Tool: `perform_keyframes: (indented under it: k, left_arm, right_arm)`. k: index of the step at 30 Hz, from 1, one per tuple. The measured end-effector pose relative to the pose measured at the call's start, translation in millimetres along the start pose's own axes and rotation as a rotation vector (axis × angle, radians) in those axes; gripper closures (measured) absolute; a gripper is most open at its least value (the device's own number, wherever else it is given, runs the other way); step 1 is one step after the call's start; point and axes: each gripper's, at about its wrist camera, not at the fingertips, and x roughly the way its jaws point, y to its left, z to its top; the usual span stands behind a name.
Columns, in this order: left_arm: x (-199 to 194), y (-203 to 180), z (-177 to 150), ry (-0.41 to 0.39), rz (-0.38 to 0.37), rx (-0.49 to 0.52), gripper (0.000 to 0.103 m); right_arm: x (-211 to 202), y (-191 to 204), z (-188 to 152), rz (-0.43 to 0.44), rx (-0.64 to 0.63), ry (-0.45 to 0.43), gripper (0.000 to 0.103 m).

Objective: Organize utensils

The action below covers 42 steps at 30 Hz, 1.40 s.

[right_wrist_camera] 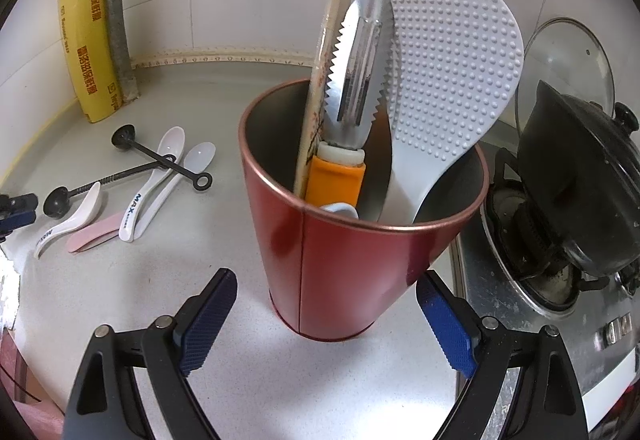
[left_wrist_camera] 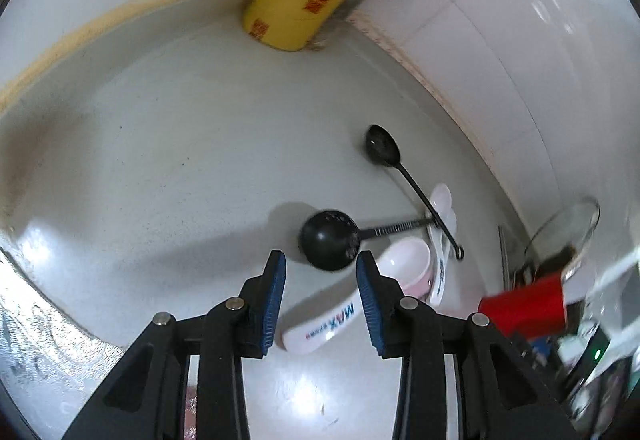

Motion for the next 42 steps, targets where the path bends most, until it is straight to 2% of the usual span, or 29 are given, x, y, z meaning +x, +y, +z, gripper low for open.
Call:
perform_keyframes:
  k: [7, 10, 11, 12, 21, 32, 42]
  left_arm:
    - [21.0, -11.5, 8.7, 0.053, 0.033, 0.017, 0.067]
    - [28.8, -11.8, 9.6, 0.065, 0.067, 0.017, 0.083]
    - [30.6, -10.8, 9.3, 0.068, 0.080, 0.015, 0.091]
    - [32.0, -9.6, 9.5, 0.065, 0.090, 0.010, 0.094]
    - [25.9, -9.3, 14.2, 0.024, 0.108, 0.008, 0.100]
    - [-12.0, -53.6, 32.2, -0.079, 0.129, 0.176, 0.100]
    - [-78.6, -133.2, 35.3, -0.221, 0.113, 0.411, 0.100]
  right_arm:
    - [-1.8, -4.9, 0.7, -0.002, 0.013, -0.005, 0.010]
    - [-2.0, -7.1, 2.9, -0.006, 0.016, -0.010, 0.010]
    - [-1.9, -7.3, 3.5, -0.008, 0.015, -0.011, 0.010]
    - [-1.7, -6.9, 4.1, -0.010, 0.014, -0.012, 0.010]
    - [3.1, -8.2, 8.8, -0.011, 0.023, -0.010, 0.010]
    - [8.7, -16.9, 15.5, -0.005, 0.041, -0.005, 0.010]
    - [10.0, -21.8, 22.4, 0.017, 0.047, -0.014, 0.010]
